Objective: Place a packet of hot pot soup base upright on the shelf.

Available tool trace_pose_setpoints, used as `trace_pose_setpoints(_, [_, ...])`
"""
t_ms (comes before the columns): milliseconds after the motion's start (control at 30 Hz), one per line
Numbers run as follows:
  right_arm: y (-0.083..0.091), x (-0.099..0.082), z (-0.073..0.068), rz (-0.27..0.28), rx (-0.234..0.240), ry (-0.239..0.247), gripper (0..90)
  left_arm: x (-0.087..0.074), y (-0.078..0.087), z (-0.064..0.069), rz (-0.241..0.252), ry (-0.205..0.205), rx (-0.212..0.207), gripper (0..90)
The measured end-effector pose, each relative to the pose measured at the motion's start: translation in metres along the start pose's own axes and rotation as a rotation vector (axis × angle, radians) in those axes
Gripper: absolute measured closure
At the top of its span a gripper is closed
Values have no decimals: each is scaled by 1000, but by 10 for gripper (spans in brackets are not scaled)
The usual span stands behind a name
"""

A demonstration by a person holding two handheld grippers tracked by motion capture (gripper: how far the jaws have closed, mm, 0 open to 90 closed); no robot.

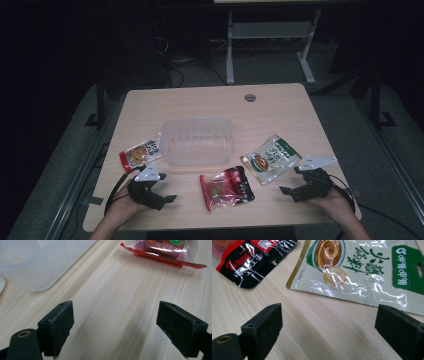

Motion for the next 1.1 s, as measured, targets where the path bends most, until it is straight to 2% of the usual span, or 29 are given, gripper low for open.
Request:
trace_pose_setpoints(67, [0, 0, 0, -6, -2, 5, 73, 0, 0, 0, 1, 9, -3, 142])
trace_pose_setpoints(133, [1, 1, 0, 6, 0, 9, 76, 1, -1, 1, 0, 20, -9, 143])
trace_pose_setpoints(200, [2, 3, -1, 23, 3, 11, 105, 3, -1, 3, -3, 14, -12, 150])
trace_pose_setpoints(300, [2, 6, -6, 23, 22, 25, 139, 7, 1, 8, 7, 11, -25, 236])
trace_pose_setpoints(333, [2, 6, -6, 23, 22, 25, 139, 9, 2, 10, 9, 2, -27, 236])
trace_pose_setpoints(367, [2, 6, -7, 22, 25, 34, 139, 12, 3, 13, 16, 11, -35, 258])
trace_pose_setpoints(400, [2, 8, -9, 28, 36, 40, 138, 17, 4, 18, 29, 6, -51, 352])
trace_pose_setpoints(433, [2, 8, -9, 28, 36, 40, 138, 17, 4, 18, 29, 6, -51, 390])
trace_pose_setpoints(467, [2, 8, -11, 29, 40, 41, 138, 20, 3, 21, 28, 4, -61, 390])
trace_pose_setpoints(600, [1, 9, -16, 19, 61, 49, 139, 30, 1, 30, 30, 4, -101, 567])
trace_pose_setpoints(633, [1, 9, -16, 11, 67, 54, 139, 32, 0, 31, 28, -2, -106, 617])
trace_pose_setpoints(667, [1, 10, -17, 16, 68, 55, 139, 34, -1, 32, 29, -2, -111, 706])
trace_pose_setpoints(700, [1, 10, -17, 16, 70, 49, 139, 37, -2, 34, 30, -3, -121, 750])
trace_pose_setpoints(733, [1, 10, -17, 16, 70, 49, 139, 39, -2, 35, 32, -2, -127, 750])
trace_pose_setpoints(767, [0, 10, -17, 11, 72, 37, 138, 45, -4, 39, 35, -5, -147, 852])
trace_pose_setpoints(800, [0, 9, -17, 4, 75, 40, 138, 45, -4, 39, 35, -5, -147, 888])
trace_pose_setpoints(933, [-1, 8, -17, -1, 76, 39, 135, 55, -11, 49, 33, -25, -190, 898])
trace_pose_setpoints(1100, [-3, 8, -17, 1, 76, 35, 135, 62, -19, 54, 33, -48, -195, 898])
Point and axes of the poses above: each handheld gripper's, and its own axes: y roughly backward along the jaws, x roughly out of its top, z roughly to its right, the point moved 7 cm from there along -y, roughly forward along the jaws, and after that the axes turned 3 degrees about -y, right-handed, at the moved point
